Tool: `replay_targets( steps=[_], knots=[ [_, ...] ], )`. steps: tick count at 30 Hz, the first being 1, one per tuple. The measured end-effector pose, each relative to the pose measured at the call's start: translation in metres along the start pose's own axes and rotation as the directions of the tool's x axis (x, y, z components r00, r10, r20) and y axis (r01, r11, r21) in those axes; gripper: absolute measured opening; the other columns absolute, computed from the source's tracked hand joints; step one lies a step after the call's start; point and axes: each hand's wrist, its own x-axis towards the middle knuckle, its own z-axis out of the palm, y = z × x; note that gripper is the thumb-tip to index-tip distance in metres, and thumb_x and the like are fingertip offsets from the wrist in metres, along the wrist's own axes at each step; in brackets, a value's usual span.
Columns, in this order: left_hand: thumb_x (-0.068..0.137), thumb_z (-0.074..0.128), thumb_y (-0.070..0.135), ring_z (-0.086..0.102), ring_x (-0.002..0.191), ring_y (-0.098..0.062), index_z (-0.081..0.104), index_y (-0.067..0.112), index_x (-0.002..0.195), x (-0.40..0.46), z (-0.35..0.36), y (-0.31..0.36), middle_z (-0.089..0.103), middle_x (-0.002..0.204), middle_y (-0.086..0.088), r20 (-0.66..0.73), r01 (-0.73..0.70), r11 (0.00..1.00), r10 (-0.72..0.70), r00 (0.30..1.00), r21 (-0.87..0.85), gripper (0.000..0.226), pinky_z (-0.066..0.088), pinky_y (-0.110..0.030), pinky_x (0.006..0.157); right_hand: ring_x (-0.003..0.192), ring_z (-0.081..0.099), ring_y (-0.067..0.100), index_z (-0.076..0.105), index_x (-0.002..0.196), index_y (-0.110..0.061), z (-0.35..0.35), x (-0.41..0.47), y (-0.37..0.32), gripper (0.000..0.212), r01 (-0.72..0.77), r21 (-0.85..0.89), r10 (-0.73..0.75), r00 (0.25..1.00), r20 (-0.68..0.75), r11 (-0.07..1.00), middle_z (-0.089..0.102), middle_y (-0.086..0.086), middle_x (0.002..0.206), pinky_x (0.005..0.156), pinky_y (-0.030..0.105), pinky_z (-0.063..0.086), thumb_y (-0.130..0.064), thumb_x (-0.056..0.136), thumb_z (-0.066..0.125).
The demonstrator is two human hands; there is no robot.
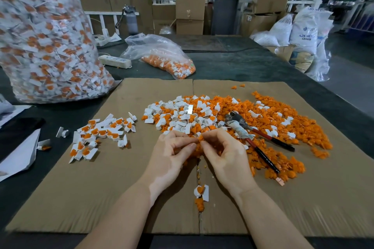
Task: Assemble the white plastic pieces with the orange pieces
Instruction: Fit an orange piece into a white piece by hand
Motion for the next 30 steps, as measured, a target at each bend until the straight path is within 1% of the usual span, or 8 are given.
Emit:
replay_targets(
  steps=[3, 6, 9, 12, 16, 21, 26, 30],
  knots=[
    [0.089, 0.061, 0.024, 0.049, 0.099, -0.013, 0.071, 0.032, 0.095, 0.011, 0.002, -0.001, 0.061, 0.093, 0.013, -0.052, -0.007, 0.991, 0.015, 0.999, 0.137, 0.014, 0.034, -0.010, 0.083, 0.083, 0.061, 0.004, 0.065, 0.099, -0.019, -0.001, 0.001, 0.005, 0.013, -0.032, -0.079, 0.025, 0.996, -0.088, 0.996, 0.065, -0.009, 0.086, 0.075, 0.021, 0.052, -0.012, 0.088, 0.061],
    [0.093, 0.055, 0.017, 0.047, 0.111, -0.018, 0.069, 0.026, 0.111, 0.028, 0.001, -0.001, 0.062, 0.113, 0.002, -0.116, 0.059, 0.926, -0.016, 0.993, 0.373, 0.024, 0.039, -0.033, 0.096, 0.091, 0.060, 0.007, 0.067, 0.104, -0.013, -0.002, 0.002, 0.006, 0.017, -0.001, -0.183, -0.033, 0.983, -0.181, 0.983, 0.065, -0.005, 0.093, 0.083, 0.024, 0.051, -0.010, 0.089, 0.060],
    [0.094, 0.048, 0.004, 0.040, 0.119, -0.018, 0.058, 0.029, 0.127, 0.042, -0.001, -0.004, 0.054, 0.130, 0.005, 0.022, -0.092, 0.800, 0.097, 0.995, 0.593, 0.042, 0.032, -0.029, 0.101, 0.091, 0.058, 0.011, 0.069, 0.105, -0.011, -0.003, 0.004, 0.006, 0.019, 0.017, -0.232, -0.071, 0.971, -0.229, 0.973, 0.064, -0.003, 0.092, 0.083, 0.029, 0.051, -0.007, 0.089, 0.058],
    [0.095, 0.050, 0.012, 0.045, 0.116, -0.016, 0.059, 0.028, 0.125, 0.055, -0.004, -0.004, 0.056, 0.126, 0.005, 0.123, -0.163, 0.731, 0.108, 0.986, 0.663, 0.035, 0.030, -0.025, 0.097, 0.091, 0.059, 0.014, 0.069, 0.104, -0.009, -0.002, 0.005, 0.007, 0.019, 0.007, -0.231, -0.065, 0.967, -0.247, 0.973, 0.064, -0.002, 0.092, 0.082, 0.035, 0.051, -0.006, 0.089, 0.059],
    [0.091, 0.059, 0.023, 0.045, 0.107, -0.016, 0.067, 0.020, 0.107, 0.059, -0.007, -0.002, 0.057, 0.109, 0.001, 0.051, -0.101, 0.793, 0.087, 0.995, 0.601, 0.018, 0.030, -0.020, 0.081, 0.090, 0.060, 0.013, 0.068, 0.102, -0.010, -0.002, 0.005, 0.008, 0.016, -0.029, -0.193, -0.020, 0.969, -0.248, 0.981, 0.065, -0.002, 0.092, 0.082, 0.037, 0.053, -0.007, 0.087, 0.062],
    [0.091, 0.059, 0.024, 0.045, 0.105, -0.013, 0.065, 0.019, 0.097, 0.053, -0.010, 0.000, 0.055, 0.106, 0.003, 0.068, -0.077, 0.797, 0.046, 0.997, 0.599, 0.010, 0.029, -0.014, 0.078, 0.084, 0.059, 0.012, 0.065, 0.093, -0.016, -0.002, 0.003, 0.007, 0.009, -0.072, -0.148, 0.038, 0.974, -0.224, 0.986, 0.063, -0.005, 0.086, 0.076, 0.034, 0.052, -0.010, 0.088, 0.062],
    [0.090, 0.060, 0.016, 0.053, 0.079, -0.001, 0.065, 0.019, 0.111, 0.040, -0.023, 0.007, 0.061, 0.092, 0.007, -0.131, 0.041, 0.949, 0.001, 0.991, 0.312, 0.022, 0.036, -0.005, 0.065, 0.078, 0.058, 0.009, 0.064, 0.091, -0.015, -0.003, 0.003, 0.006, 0.006, -0.042, -0.191, 0.001, 0.977, -0.213, 0.981, 0.062, -0.006, 0.082, 0.071, 0.028, 0.051, -0.010, 0.088, 0.061],
    [0.090, 0.061, 0.016, 0.058, 0.070, -0.003, 0.068, 0.027, 0.089, 0.032, -0.040, 0.007, 0.063, 0.078, 0.010, -0.023, 0.137, 0.986, -0.136, 0.990, 0.098, 0.013, 0.042, -0.013, 0.066, 0.077, 0.057, 0.007, 0.063, 0.091, -0.017, -0.002, 0.002, 0.006, 0.008, -0.037, -0.201, -0.003, 0.980, -0.198, 0.979, 0.061, -0.006, 0.082, 0.069, 0.025, 0.050, -0.009, 0.088, 0.061]
  ],
)
